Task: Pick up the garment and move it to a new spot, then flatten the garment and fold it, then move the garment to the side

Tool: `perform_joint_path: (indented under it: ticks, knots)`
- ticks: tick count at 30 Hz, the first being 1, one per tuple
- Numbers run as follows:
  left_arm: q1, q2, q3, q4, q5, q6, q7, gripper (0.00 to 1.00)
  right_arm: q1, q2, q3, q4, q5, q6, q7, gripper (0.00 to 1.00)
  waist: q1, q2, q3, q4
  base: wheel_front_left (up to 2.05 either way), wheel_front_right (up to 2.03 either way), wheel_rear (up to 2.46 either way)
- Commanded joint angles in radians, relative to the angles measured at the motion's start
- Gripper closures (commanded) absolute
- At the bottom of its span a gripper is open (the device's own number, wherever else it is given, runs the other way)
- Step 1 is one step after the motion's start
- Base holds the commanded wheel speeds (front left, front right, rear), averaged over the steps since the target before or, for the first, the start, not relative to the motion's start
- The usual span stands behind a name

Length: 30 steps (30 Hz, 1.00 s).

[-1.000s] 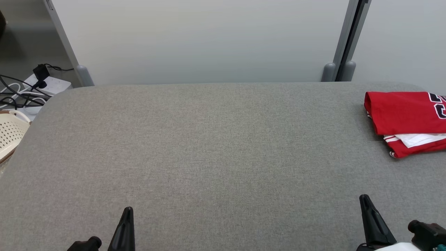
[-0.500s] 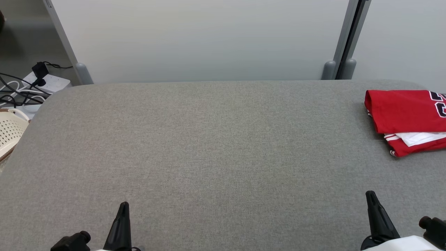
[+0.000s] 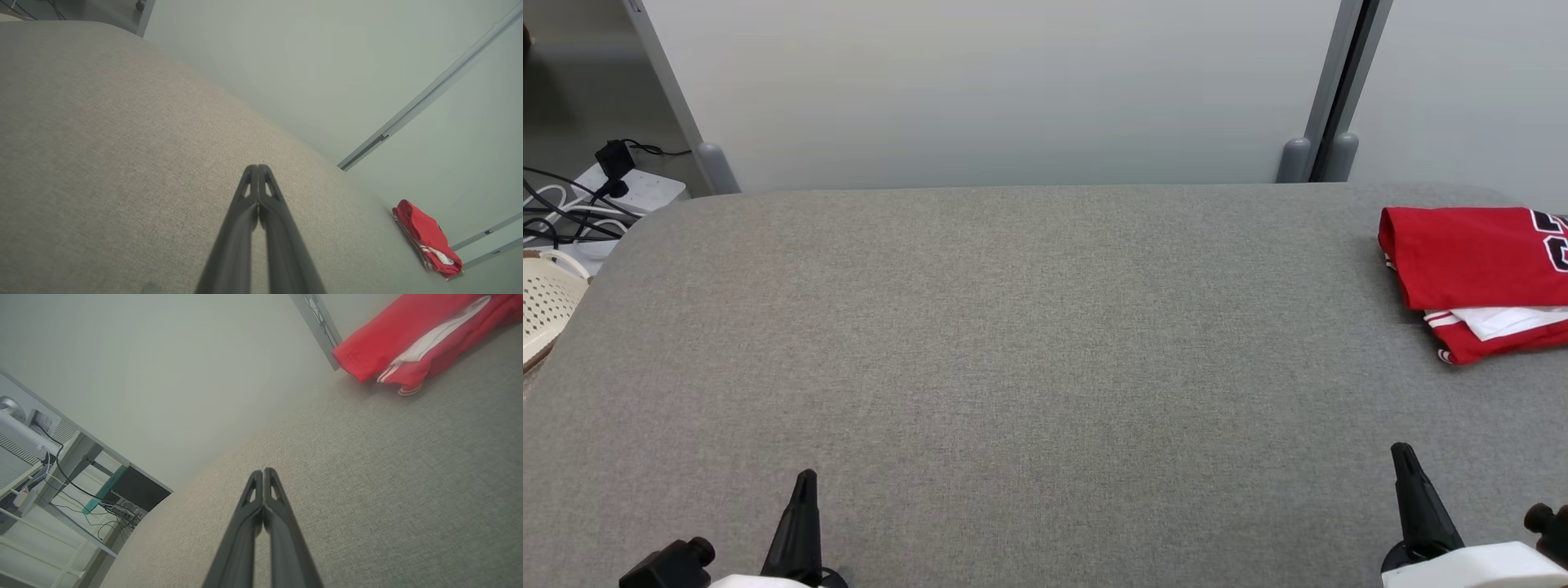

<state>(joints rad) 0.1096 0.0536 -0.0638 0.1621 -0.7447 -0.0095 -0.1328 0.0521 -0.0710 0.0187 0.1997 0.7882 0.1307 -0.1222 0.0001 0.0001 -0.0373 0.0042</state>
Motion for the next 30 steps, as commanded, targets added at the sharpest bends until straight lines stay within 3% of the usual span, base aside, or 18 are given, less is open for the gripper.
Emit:
perform_joint_path:
  ticks: [1, 30]
  knots:
    - [-0.057, 0.013, 0.020, -0.021, -0.025, -0.012, 0.001, 1.00, -0.044, -0.010, 0.002, -0.023, 0.024, 0.000, 0.004, 1.00, -0.0001, -0.0001, 0.000, 0.000, 0.00, 0.00, 0.00]
    - [-0.120, 0.018, 0.066, 0.020, -0.376, -0.056, 0.086, 1.00, -0.090, -0.005, -0.042, 0.004, 0.352, 0.000, 0.089, 1.00, -0.0001, -0.0001, 0.016, -0.002, 0.00, 0.00, 0.00]
